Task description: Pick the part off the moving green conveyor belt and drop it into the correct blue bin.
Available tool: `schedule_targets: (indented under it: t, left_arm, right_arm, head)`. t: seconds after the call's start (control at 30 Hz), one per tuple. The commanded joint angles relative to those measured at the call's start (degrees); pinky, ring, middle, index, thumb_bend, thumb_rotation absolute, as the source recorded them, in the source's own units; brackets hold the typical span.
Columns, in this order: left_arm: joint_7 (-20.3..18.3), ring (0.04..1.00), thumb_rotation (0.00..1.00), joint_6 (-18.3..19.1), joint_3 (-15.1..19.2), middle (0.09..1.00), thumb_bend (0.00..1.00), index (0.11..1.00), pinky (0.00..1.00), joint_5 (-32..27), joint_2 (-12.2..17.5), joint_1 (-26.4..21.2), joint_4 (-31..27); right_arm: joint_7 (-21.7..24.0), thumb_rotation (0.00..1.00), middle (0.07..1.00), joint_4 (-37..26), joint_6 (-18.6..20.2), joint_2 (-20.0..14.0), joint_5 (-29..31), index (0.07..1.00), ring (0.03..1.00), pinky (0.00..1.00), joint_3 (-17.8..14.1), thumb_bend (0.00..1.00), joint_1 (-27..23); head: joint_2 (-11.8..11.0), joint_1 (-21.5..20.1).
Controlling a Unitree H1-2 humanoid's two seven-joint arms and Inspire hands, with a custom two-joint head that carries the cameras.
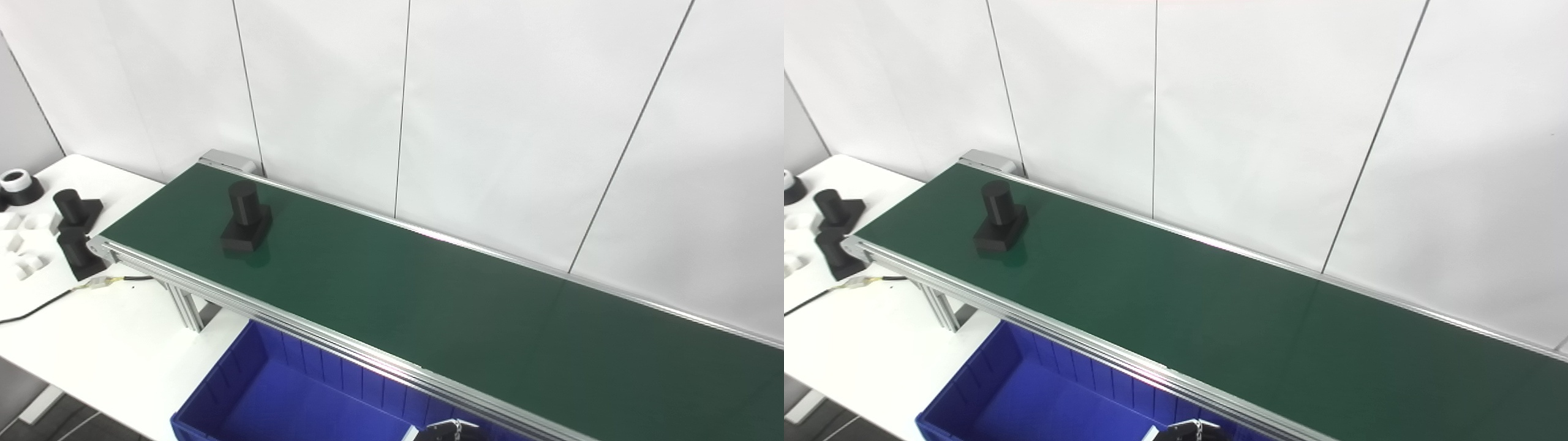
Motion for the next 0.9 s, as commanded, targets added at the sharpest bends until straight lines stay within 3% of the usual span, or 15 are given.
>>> schedule_targets:
  t: [0.0, 0.37, 0.87]
  left_arm:
    - [1.1, 0.692, 0.0, -2.0, -0.1, 0.674, 0.73, 0.632, 0.72, -0.1, -0.5, -1.2, -0.8]
    - [0.2, 0.671, 0.0, -2.0, -0.1, 0.659, 0.78, 0.628, 0.69, -1.1, -0.5, -0.7, -1.3]
    - [0.3, 0.669, 0.0, -2.0, 0.0, 0.659, 0.79, 0.628, 0.69, -1.1, -0.4, -0.8, -1.0]
  right_arm:
    - [0.9, 0.07, 0.917, -0.7, -2.4, 0.4, 0.3, 0.851, 0.874, 0.79, -0.6, 0.57, -0.5]
    - [0.2, 0.06, 0.891, -1.0, -2.4, 0.5, -1.2, 0.85, 0.844, 0.72, -0.7, 0.58, -0.5]
    - [1.1, 0.03, 0.888, -0.8, -2.4, 0.7, -0.4, 0.857, 0.839, 0.73, -1.4, 0.56, -0.6]
  head:
    - [0.2, -0.2]
    - [0.8, -1.2]
    - [0.7, -0.7]
